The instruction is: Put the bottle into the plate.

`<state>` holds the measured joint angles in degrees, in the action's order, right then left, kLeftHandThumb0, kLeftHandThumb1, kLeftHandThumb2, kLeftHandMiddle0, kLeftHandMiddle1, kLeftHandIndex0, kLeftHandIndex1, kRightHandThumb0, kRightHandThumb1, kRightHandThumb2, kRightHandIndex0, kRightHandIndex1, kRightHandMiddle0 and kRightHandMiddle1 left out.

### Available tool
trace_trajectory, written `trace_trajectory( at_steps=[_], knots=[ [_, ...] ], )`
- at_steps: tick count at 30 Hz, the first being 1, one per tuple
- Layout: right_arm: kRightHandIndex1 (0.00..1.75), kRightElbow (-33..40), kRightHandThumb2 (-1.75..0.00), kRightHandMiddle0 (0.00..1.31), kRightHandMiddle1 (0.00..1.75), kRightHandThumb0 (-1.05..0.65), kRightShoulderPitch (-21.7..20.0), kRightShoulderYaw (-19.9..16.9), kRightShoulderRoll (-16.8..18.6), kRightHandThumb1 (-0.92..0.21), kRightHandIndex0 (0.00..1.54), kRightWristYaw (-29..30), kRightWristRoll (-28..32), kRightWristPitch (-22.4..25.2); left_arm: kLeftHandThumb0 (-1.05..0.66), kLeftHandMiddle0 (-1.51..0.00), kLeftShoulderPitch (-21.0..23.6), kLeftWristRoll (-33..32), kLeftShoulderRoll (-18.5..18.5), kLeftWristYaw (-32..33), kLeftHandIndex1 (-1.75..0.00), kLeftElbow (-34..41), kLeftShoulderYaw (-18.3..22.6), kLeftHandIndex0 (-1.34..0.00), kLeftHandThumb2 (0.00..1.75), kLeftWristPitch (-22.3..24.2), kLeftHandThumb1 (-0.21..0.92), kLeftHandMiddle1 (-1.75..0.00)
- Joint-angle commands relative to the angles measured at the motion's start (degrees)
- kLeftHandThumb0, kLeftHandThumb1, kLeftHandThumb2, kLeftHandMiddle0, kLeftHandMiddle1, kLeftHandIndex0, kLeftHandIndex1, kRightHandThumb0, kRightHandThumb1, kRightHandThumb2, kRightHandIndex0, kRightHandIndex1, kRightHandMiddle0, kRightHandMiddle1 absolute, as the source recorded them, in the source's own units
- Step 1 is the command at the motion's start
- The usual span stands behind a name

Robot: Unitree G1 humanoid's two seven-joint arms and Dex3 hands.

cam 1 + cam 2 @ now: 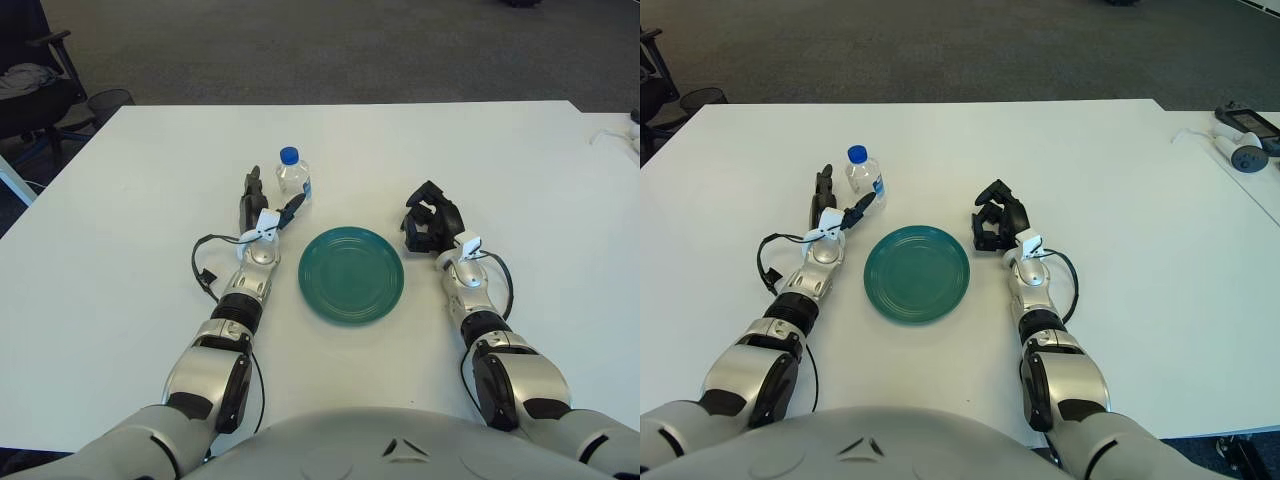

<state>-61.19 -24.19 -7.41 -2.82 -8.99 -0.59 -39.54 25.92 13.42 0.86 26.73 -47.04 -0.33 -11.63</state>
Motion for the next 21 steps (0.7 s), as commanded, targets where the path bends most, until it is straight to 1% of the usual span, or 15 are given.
trace_trajectory(
  at_steps=[1, 4, 10, 16, 18, 21],
  knots=[
    [1.65, -10.89, -1.37, 0.42, 1.75, 0.00, 11.18, -0.11, 3.04, -0.25, 0.71, -0.27, 0.55, 9.73, -1.05, 0.00, 2.22, -0.80, -0.01, 0.94, -0.56, 0.68, 0.89, 0.00, 0.06, 0.83, 0.92, -0.43],
    [1.70, -10.90, -1.39, 0.42, 1.75, 0.00, 11.20, -0.17, 3.05, -0.25, 0.69, -0.43, 0.59, 9.64, -1.05, 0.00, 2.65, -0.72, -0.09, 0.94, -0.57, 1.46, 1.06, 0.00, 0.08, 1.88, 0.92, -0.44],
    [1.73, -10.84, -1.41, 0.41, 1.75, 0.00, 11.31, -0.30, 3.17, -0.25, 0.68, -0.58, 0.75, 9.45, -1.05, 0.00, 2.94, -0.62, -0.09, 0.75, -0.56, 2.50, 1.01, 0.00, 0.08, 2.74, 0.92, -0.48],
    [1.73, -10.95, -1.40, 0.41, 1.75, 0.00, 11.17, -0.51, 3.17, -0.25, 0.68, -0.93, 0.99, 9.86, -1.05, 0.00, 2.79, -0.72, 0.05, -0.54, -0.52, 3.83, 0.57, 0.00, 0.06, 2.06, 0.91, -0.49],
    [1.74, -10.97, -1.43, 0.43, 1.74, 0.00, 11.06, -0.55, 3.28, -0.23, 0.69, -0.65, 0.98, 10.00, -1.05, 0.00, 2.70, -0.75, 0.07, -1.14, -0.51, 4.53, 0.34, 0.00, 0.06, 1.91, 0.91, -0.49],
    [1.74, -10.87, -1.43, 0.50, 1.67, 0.00, 11.08, -0.56, 3.53, -0.20, 0.70, 0.07, 0.91, 9.94, -1.05, 0.00, 2.35, -0.63, 0.09, -1.91, -0.50, 5.90, -0.06, 0.00, 0.05, 2.11, 0.90, -0.50]
  ],
)
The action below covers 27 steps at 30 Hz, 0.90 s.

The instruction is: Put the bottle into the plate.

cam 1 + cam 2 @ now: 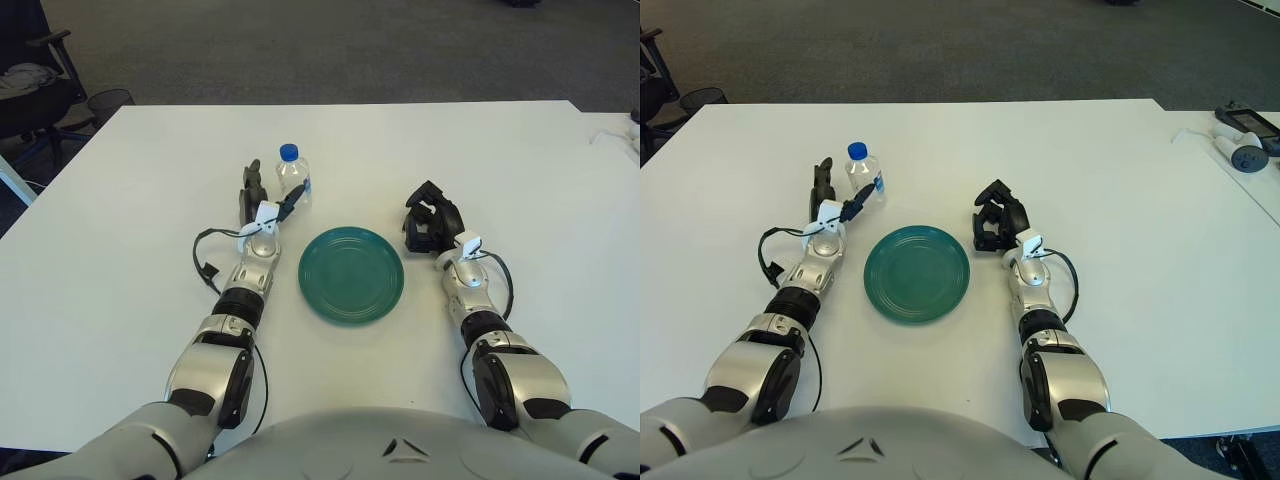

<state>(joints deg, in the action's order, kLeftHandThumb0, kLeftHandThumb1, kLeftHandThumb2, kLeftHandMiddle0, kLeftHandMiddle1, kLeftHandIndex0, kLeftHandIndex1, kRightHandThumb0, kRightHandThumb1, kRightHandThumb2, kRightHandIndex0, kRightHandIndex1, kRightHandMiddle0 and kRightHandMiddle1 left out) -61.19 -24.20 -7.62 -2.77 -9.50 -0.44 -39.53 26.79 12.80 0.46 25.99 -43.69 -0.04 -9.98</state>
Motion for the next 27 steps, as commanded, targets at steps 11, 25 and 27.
trace_trajectory(
  at_steps=[11, 25, 27],
  knots=[
    [1.72, -10.88, -1.41, 0.43, 1.74, 0.00, 11.12, -0.05, 3.31, -0.23, 0.69, 0.35, 0.59, 10.95, -1.05, 0.00, -0.01, 1.53, 1.61, -4.98, -0.43, 7.42, -2.48, 0.00, 0.05, 3.14, 0.91, -0.46],
    [1.75, -11.11, -1.46, 0.48, 1.70, 0.00, 11.25, -0.45, 3.63, -0.19, 0.72, 0.75, 0.61, 10.76, -1.05, 0.00, -1.04, 2.74, 2.58, -6.32, -0.34, 9.92, -3.43, 0.00, 0.05, 2.53, 0.92, -0.45],
    [1.75, -11.11, -1.46, 0.50, 1.68, 0.00, 11.26, -0.38, 3.62, -0.19, 0.72, 1.01, 0.45, 10.76, -1.05, 0.00, -0.98, 2.75, 2.66, -6.48, -0.34, 10.04, -3.48, 0.00, 0.06, 2.73, 0.92, -0.46]
  ],
)
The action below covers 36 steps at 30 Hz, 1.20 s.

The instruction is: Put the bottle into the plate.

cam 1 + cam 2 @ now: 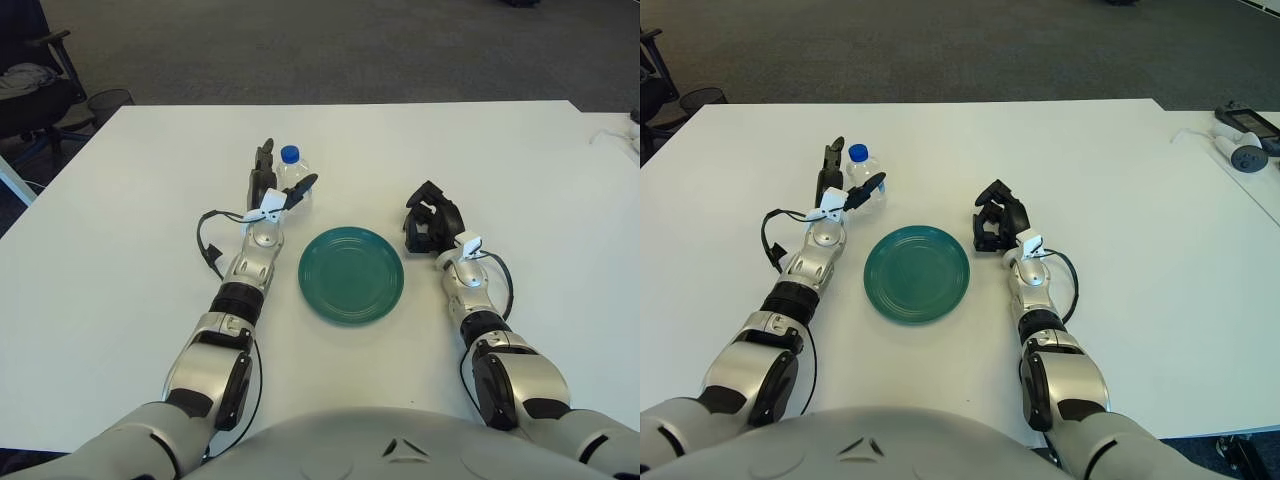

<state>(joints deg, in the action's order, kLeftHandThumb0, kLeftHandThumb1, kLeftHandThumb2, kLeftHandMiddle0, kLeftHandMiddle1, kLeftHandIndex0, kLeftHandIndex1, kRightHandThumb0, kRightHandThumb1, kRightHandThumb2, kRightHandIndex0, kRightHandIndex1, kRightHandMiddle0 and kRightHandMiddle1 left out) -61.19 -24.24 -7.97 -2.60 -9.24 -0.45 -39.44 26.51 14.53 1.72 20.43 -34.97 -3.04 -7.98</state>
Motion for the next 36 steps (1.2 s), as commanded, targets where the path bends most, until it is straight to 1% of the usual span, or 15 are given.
trace_trajectory(
  at_steps=[1, 14, 20, 23, 28, 32, 36],
  knots=[
    [1.75, -11.11, -1.46, 0.50, 1.68, -0.01, 11.29, 0.00, 3.42, -0.19, 0.72, 0.81, 0.39, 10.74, -1.05, 0.00, -0.66, 1.03, 1.44, -0.97, -0.34, 1.35, -0.50, 0.00, 0.06, 0.85, 0.92, -0.46],
    [1.75, -11.08, -1.45, 0.50, 1.66, -0.01, 11.31, -0.14, 3.70, -0.19, 0.72, 1.14, 0.56, 10.46, -1.05, 0.00, 0.41, 1.35, 1.91, -1.19, -0.31, 0.52, -1.05, 0.00, 0.06, 1.71, 0.92, -0.48],
    [1.75, -11.06, -1.47, 0.47, 1.72, 0.00, 11.29, -0.25, 3.67, -0.18, 0.72, 0.97, 0.53, 10.71, -1.05, 0.00, 1.97, 1.18, 1.65, -0.72, -0.42, -1.57, -1.02, 0.00, 0.05, 2.04, 0.92, -0.52],
    [1.75, -10.95, -1.46, 0.45, 1.74, 0.00, 11.45, -0.52, 3.65, -0.20, 0.71, -0.01, 0.87, 10.65, -1.05, 0.00, 3.70, 0.78, 1.36, -0.12, -0.46, -4.83, -0.65, 0.00, 0.05, 1.66, 0.91, -0.52],
    [1.75, -10.81, -1.46, 0.48, 1.71, 0.00, 11.61, -1.05, 3.81, -0.19, 0.72, -0.59, 1.29, 10.19, -1.05, 0.00, 6.37, 0.23, 1.28, 0.57, -0.51, -10.81, -0.20, 0.00, 0.04, 0.13, 0.91, -0.54],
    [1.75, -10.81, -1.46, 0.49, 1.70, 0.00, 11.52, -1.08, 3.83, -0.19, 0.72, -0.11, 1.03, 10.38, -1.05, 0.00, 9.09, 0.05, 1.32, 1.24, -0.53, -16.77, -0.06, 0.00, 0.04, -1.51, 0.91, -0.58],
    [1.75, -10.75, -1.47, 0.49, 1.70, 0.00, 11.58, -0.90, 3.80, -0.18, 0.72, 0.43, 0.69, 10.27, -1.05, 0.00, 10.72, 0.26, 1.29, 1.91, -0.54, -20.03, -0.29, 0.00, 0.05, -2.41, 0.92, -0.62]
  ],
)
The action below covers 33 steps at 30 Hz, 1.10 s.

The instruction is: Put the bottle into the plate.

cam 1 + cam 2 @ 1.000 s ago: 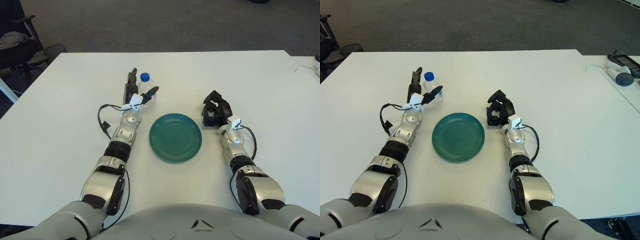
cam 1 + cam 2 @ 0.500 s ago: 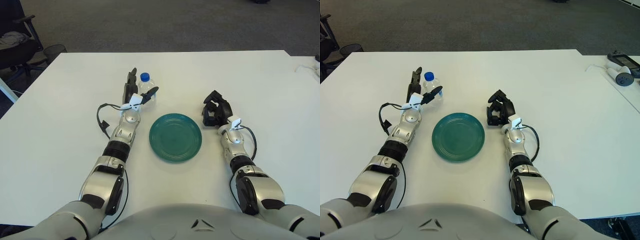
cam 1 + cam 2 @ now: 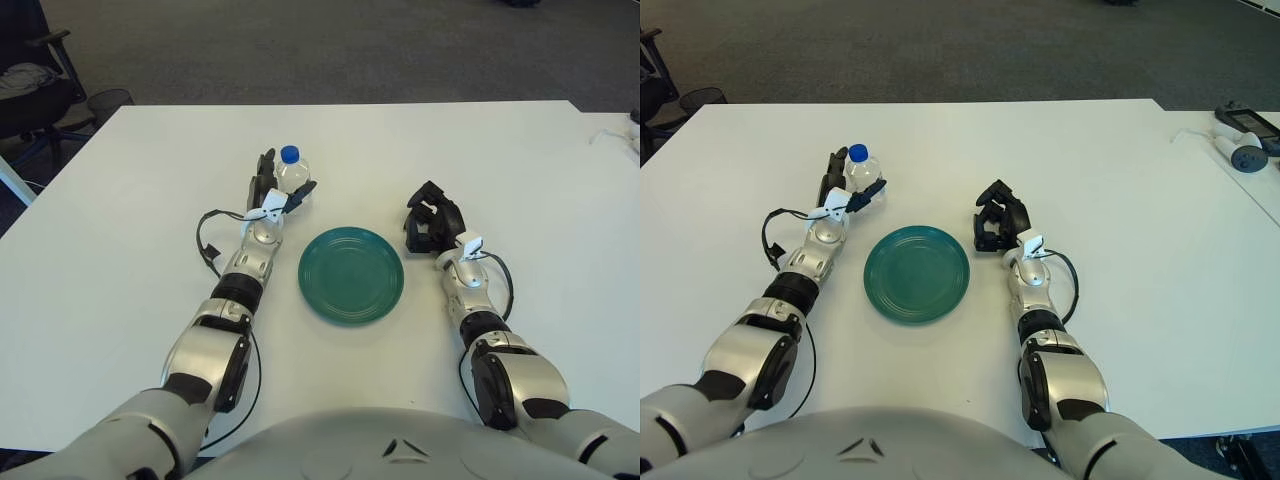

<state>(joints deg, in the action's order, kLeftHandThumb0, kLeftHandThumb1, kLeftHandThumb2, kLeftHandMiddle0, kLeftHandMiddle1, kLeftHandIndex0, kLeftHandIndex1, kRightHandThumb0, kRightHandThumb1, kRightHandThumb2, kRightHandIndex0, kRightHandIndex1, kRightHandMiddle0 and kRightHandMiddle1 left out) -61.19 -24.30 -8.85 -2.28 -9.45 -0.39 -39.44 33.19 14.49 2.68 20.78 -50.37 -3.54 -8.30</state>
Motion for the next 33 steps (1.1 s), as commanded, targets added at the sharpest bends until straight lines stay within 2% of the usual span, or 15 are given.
trace_trajectory(
  at_steps=[1, 11, 21, 33],
  knots=[
    [1.75, -10.74, -1.47, 0.49, 1.70, 0.00, 11.68, -0.02, 3.49, -0.18, 0.72, 0.79, 0.61, 10.26, -1.05, 0.00, 4.49, 0.38, 0.27, 1.77, -0.54, -5.46, 0.12, 0.00, 0.05, -2.27, 0.92, -0.62],
    [1.75, -10.78, -1.47, 0.46, 1.74, 0.00, 11.78, -0.34, 3.56, -0.19, 0.72, 0.60, 1.06, 10.74, -1.05, 0.00, 8.59, 0.60, -0.68, 3.06, -0.41, -12.38, -0.53, 0.00, 0.07, -3.44, 0.92, -0.63],
    [1.75, -10.90, -1.47, 0.46, 1.73, 0.00, 11.95, -0.39, 3.67, -0.19, 0.72, 1.18, 0.81, 10.45, -1.05, 0.00, 11.31, 0.37, -1.17, 3.73, -0.44, -17.59, -0.35, 0.00, 0.09, -4.81, 0.92, -0.70],
    [1.75, -11.05, -1.46, 0.47, 1.72, 0.00, 12.07, -0.51, 3.71, -0.19, 0.71, 1.34, 0.76, 10.73, -1.05, 0.00, 12.26, 0.66, -1.34, 4.84, -0.47, -19.91, -0.62, 0.00, 0.11, -5.63, 0.92, -0.73]
  ],
)
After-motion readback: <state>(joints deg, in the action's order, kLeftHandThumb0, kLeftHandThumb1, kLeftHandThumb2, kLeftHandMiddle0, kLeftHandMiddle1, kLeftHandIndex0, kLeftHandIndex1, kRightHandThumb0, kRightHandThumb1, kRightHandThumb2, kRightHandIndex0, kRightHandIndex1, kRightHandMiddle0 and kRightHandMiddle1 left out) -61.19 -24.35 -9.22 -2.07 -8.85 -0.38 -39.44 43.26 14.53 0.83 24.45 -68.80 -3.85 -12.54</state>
